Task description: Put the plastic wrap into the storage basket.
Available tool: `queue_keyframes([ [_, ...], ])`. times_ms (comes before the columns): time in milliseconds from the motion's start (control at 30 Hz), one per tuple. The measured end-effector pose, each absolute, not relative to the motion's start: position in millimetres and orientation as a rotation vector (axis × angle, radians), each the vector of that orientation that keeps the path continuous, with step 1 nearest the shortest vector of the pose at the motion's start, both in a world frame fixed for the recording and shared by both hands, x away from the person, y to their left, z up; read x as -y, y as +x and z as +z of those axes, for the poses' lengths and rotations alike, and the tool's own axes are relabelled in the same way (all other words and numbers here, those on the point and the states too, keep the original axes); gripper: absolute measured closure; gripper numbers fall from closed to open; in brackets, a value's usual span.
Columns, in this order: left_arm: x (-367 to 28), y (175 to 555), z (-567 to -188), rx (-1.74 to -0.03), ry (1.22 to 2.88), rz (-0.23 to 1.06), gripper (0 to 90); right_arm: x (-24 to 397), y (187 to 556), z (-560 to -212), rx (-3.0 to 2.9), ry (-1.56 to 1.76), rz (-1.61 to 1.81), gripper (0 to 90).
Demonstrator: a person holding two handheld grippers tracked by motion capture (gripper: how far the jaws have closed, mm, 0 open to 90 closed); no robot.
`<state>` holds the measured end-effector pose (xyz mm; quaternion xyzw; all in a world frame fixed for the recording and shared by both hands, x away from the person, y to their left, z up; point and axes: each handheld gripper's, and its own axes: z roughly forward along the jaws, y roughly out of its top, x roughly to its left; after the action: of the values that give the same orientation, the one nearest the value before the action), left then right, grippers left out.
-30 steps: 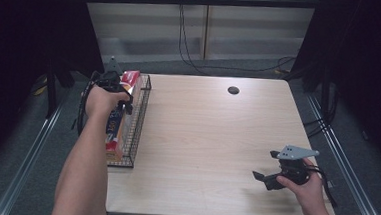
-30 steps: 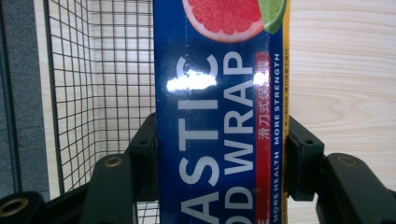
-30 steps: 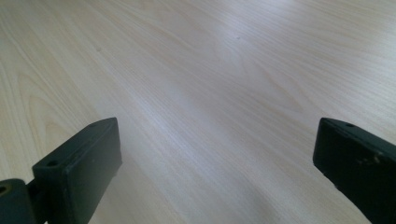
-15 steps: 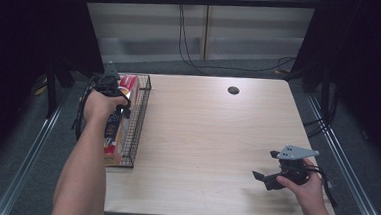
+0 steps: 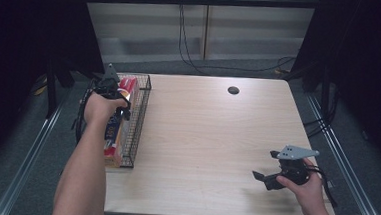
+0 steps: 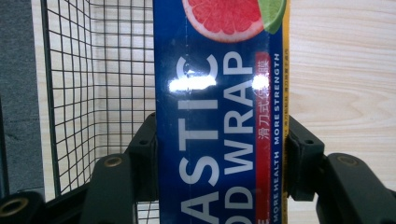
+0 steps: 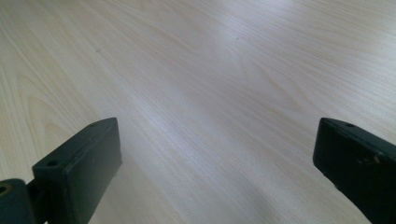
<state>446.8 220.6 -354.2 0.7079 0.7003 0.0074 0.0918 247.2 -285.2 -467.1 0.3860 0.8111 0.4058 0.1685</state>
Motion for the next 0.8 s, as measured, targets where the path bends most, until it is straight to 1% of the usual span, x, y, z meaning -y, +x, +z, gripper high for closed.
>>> queue_keyframes([
  [67, -222.4, 447.0, -355.0, -2.079, 2.107, -0.008, 43.5, 285.3, 247.1, -467.1, -2.308, 1.096, 1.155, 0.8],
  [200, -222.2, 446.9, -360.3, -2.092, 2.124, 0.011, 43.4, 285.0, 247.0, -467.2, -2.311, 1.095, 1.155, 0.8],
  [800, -223.1, 445.9, -376.5, -2.103, 2.143, -0.019, 43.3, 285.0, 246.9, -467.4, -2.314, 1.088, 1.155, 0.8],
])
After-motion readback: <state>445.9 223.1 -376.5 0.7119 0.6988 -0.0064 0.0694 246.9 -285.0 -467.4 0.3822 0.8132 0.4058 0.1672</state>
